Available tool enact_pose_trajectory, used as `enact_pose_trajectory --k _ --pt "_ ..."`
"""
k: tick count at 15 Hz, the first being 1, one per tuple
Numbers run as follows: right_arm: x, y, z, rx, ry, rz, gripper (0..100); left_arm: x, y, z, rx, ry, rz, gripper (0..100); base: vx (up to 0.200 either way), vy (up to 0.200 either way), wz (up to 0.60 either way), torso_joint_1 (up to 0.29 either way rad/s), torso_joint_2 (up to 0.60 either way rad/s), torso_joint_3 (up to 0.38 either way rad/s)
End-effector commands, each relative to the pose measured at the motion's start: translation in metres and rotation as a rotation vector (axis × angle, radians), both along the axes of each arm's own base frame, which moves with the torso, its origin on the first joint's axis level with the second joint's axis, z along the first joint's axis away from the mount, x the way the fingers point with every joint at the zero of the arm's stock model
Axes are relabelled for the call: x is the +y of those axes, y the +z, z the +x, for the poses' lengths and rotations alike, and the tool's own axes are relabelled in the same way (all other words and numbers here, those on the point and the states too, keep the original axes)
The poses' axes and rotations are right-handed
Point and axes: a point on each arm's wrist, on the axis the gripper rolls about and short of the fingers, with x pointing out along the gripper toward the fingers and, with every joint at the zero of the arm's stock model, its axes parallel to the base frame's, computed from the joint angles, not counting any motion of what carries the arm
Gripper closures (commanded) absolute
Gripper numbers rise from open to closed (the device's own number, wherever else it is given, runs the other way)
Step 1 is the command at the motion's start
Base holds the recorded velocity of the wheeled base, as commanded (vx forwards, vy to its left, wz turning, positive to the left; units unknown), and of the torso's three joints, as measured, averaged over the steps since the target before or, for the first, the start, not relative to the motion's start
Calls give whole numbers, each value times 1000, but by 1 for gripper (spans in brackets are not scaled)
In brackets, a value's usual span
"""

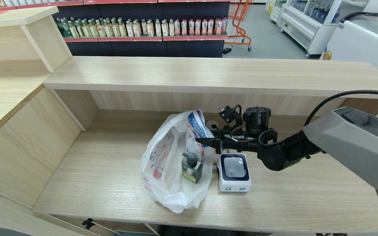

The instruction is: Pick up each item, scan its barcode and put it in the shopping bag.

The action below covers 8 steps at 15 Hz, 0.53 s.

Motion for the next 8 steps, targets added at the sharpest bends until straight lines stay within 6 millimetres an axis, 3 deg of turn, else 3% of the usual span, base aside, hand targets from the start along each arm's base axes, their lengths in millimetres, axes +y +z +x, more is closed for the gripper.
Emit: enact_pose_trajectory --k 1,6,8 --pt "0 16 -2 10 -2 38 0 0 0 0 0 1 1 0 0 0 0 0 0 0" --pt "-6 58 -21 72 -8 136 0 0 0 0 -1 1 -1 0 0 0 0 0 0 0" --pt "-47 82 -60 96 -65 136 0 0 0 0 0 1 1 0 0 0 0 0 0 0"
